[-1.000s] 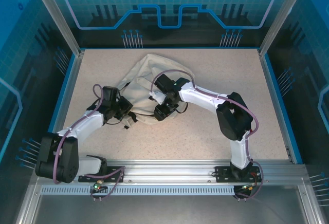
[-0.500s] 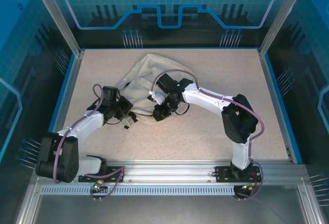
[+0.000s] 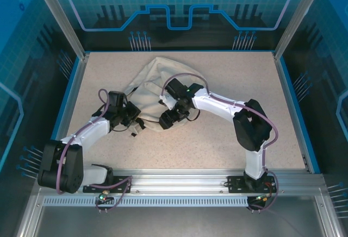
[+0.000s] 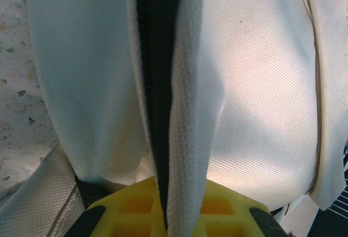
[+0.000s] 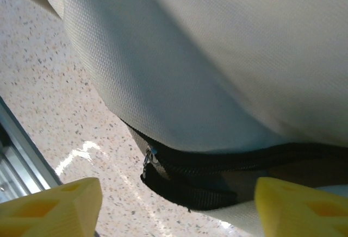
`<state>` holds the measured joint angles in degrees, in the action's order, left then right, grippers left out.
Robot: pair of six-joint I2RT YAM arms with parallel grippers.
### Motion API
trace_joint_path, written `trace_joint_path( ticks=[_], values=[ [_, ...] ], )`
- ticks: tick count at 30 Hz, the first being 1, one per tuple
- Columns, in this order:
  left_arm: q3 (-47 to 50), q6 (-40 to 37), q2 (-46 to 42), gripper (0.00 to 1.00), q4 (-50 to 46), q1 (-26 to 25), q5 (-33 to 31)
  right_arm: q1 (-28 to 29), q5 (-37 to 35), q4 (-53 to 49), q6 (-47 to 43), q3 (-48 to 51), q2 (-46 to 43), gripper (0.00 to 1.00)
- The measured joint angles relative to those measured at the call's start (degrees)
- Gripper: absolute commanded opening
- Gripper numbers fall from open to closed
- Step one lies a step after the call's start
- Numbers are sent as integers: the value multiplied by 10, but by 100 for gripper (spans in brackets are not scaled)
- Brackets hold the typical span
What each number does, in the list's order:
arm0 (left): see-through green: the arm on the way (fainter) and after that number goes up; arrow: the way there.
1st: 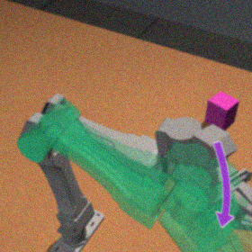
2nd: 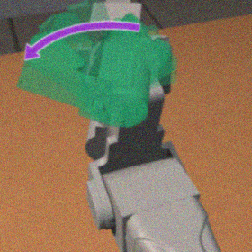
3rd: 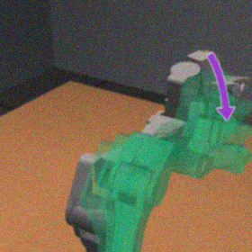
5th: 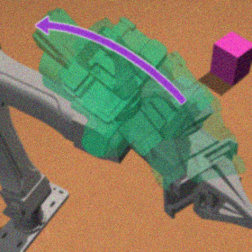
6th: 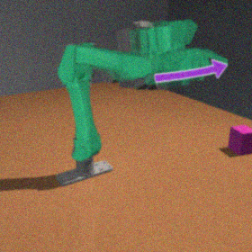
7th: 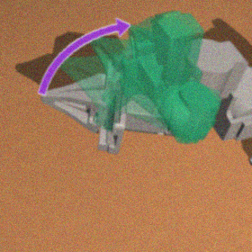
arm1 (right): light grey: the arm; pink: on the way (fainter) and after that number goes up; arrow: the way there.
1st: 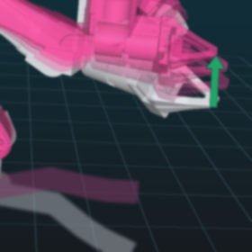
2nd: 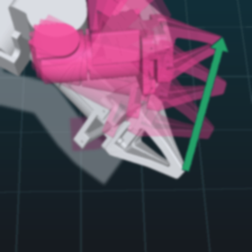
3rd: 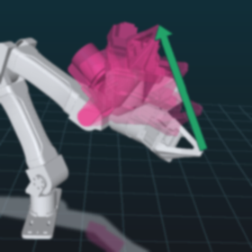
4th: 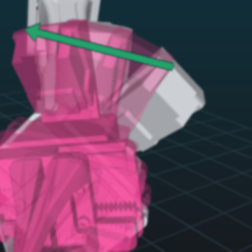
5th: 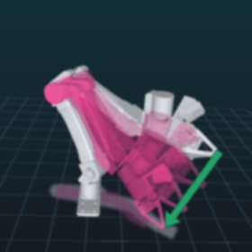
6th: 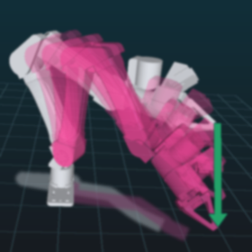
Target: Pack the student bag
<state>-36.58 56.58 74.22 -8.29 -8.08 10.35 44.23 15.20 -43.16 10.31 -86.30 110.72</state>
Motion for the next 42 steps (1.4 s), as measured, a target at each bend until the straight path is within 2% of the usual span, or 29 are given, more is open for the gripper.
trace_joint_path(
  ticks=[3,9,21,25,30,37,42],
  values=[
    [0,0,0,0,0,0,0,0,0,4,-2,0,8,86],
    [0,0,4,0,6,0,5,7,17,8,-3,3,16,86],
    [9,3,16,0,27,-3,13,18,138,37,1,64,-19,67],
    [11,3,18,0,32,-3,13,26,153,43,4,78,-31,61],
    [11,3,18,0,35,-3,13,30,80,45,17,87,-50,58],
    [11,3,18,0,33,-3,13,37,-23,61,-12,88,-66,35],
    [10,2,18,0,24,-3,13,61,-73,62,-60,86,-51,35]
  ],
)
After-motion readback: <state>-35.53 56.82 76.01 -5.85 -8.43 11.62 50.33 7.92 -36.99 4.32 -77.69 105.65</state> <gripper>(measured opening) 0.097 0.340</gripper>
